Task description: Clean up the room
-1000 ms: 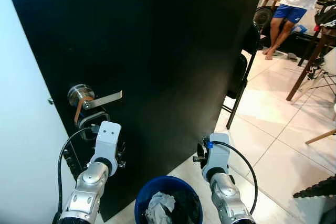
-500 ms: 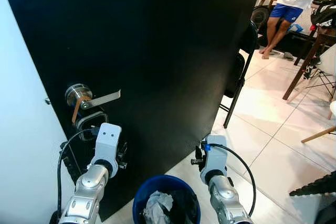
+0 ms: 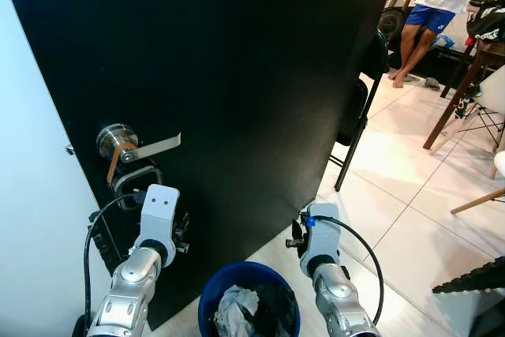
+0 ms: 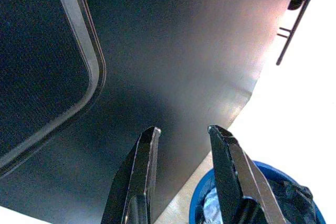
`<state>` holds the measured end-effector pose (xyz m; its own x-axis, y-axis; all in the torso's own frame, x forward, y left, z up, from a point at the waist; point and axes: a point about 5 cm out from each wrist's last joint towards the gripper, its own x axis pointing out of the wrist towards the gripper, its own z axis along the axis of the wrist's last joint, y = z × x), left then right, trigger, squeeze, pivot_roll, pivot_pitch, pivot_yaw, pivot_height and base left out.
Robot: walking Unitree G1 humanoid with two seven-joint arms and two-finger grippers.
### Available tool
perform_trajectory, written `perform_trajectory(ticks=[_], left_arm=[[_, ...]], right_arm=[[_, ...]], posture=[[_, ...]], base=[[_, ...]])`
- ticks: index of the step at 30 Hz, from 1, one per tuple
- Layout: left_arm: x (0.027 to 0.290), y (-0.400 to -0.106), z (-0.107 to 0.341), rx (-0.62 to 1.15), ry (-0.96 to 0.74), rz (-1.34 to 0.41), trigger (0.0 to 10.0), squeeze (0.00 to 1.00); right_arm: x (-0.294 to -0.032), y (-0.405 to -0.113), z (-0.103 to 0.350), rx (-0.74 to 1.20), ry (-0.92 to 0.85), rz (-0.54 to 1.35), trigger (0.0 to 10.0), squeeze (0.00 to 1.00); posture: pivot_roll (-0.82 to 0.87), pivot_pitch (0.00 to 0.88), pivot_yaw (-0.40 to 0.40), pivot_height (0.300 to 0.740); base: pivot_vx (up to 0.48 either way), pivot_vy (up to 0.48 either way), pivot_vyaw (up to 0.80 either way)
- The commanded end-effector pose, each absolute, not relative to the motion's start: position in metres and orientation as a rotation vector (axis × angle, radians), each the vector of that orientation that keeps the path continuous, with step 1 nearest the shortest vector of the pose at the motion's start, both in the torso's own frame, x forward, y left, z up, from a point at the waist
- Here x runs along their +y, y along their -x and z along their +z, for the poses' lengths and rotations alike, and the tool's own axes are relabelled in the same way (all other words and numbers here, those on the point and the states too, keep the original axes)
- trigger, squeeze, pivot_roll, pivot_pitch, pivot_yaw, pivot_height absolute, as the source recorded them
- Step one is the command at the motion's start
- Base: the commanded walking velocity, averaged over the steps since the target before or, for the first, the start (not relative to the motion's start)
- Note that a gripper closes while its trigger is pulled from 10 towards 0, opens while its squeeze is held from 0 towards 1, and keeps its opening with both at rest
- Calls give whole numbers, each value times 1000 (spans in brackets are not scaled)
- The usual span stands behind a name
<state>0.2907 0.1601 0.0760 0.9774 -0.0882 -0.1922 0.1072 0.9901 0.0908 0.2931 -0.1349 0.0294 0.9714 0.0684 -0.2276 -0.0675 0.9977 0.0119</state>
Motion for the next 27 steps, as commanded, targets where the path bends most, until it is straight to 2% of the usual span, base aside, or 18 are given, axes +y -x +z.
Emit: perform_trajectory(ticks=[1, 27], left_arm=[[159, -289, 76, 190, -97, -100, 10000, 0], [161, -290, 78, 190, -97, -97, 10000, 0]], right_arm=[[-134, -294, 31, 229, 0, 76, 10000, 0], [-134, -296, 31, 236, 3, 81, 10000, 0]], posture=[[112, 13, -70, 740], [110, 11, -72, 740]], base=[[-244, 0, 0], [-244, 0, 0]])
